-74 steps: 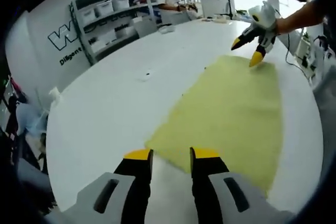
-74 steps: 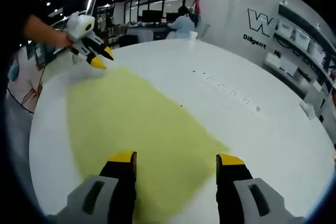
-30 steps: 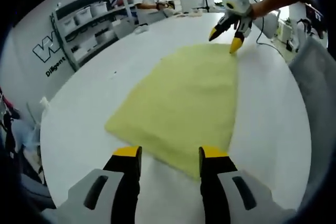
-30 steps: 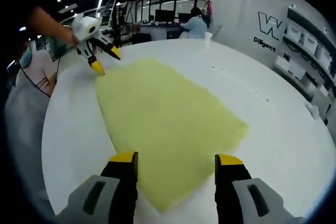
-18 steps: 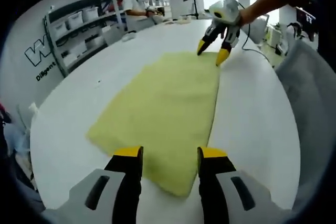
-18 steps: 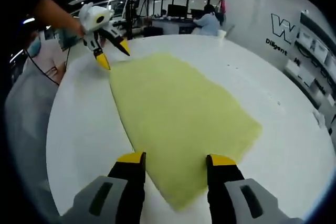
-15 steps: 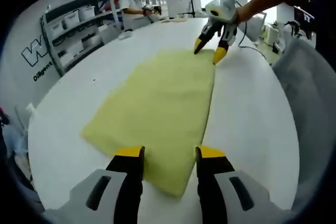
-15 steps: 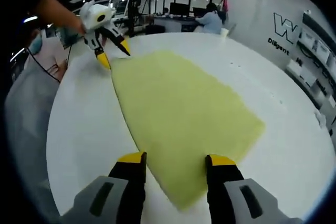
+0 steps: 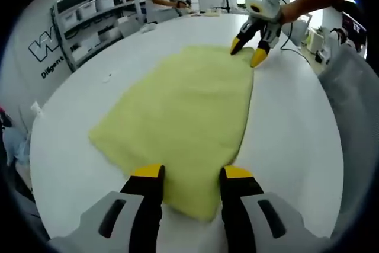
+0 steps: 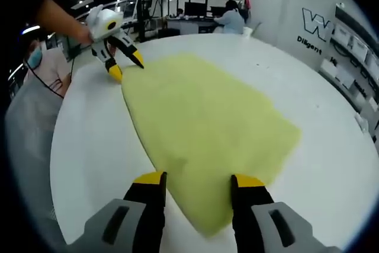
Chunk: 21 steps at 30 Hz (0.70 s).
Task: Fold the garment on the visible template until the final outline fits inside the template.
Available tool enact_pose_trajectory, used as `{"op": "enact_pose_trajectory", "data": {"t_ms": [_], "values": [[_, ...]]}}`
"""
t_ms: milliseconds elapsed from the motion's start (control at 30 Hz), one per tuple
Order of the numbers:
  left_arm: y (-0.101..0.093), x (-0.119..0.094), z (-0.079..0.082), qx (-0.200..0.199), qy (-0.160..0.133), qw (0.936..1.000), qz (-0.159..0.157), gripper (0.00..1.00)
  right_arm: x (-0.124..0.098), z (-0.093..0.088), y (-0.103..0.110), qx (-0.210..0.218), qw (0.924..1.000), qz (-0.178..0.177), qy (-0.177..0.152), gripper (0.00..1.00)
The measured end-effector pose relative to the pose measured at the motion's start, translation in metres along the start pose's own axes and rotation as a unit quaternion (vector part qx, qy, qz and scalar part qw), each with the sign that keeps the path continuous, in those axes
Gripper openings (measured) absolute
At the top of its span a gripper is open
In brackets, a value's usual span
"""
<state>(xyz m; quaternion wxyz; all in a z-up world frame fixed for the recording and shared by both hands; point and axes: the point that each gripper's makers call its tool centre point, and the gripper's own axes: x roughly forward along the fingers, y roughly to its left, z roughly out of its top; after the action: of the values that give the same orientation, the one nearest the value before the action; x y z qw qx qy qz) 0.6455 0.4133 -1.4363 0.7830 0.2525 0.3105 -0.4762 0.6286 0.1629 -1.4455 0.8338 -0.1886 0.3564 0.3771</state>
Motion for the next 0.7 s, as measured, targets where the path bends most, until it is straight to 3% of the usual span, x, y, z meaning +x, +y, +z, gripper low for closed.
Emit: {"op": "enact_pose_trajectory", "data": {"t_ms": [433,700], "values": [[0.030,0.014,0.009,-0.027,0.005,0.9995,0.018,0.43,0.009,0.009,-0.019,0.021,0.9996,-0.020,-0.003,0.42],[0.041,0.020,0.013,-0.033,0.003,0.9992,0.025,0.44,0.014,0.011,-0.041,0.036,0.9989,-0.031,-0.006,0.53]]}}
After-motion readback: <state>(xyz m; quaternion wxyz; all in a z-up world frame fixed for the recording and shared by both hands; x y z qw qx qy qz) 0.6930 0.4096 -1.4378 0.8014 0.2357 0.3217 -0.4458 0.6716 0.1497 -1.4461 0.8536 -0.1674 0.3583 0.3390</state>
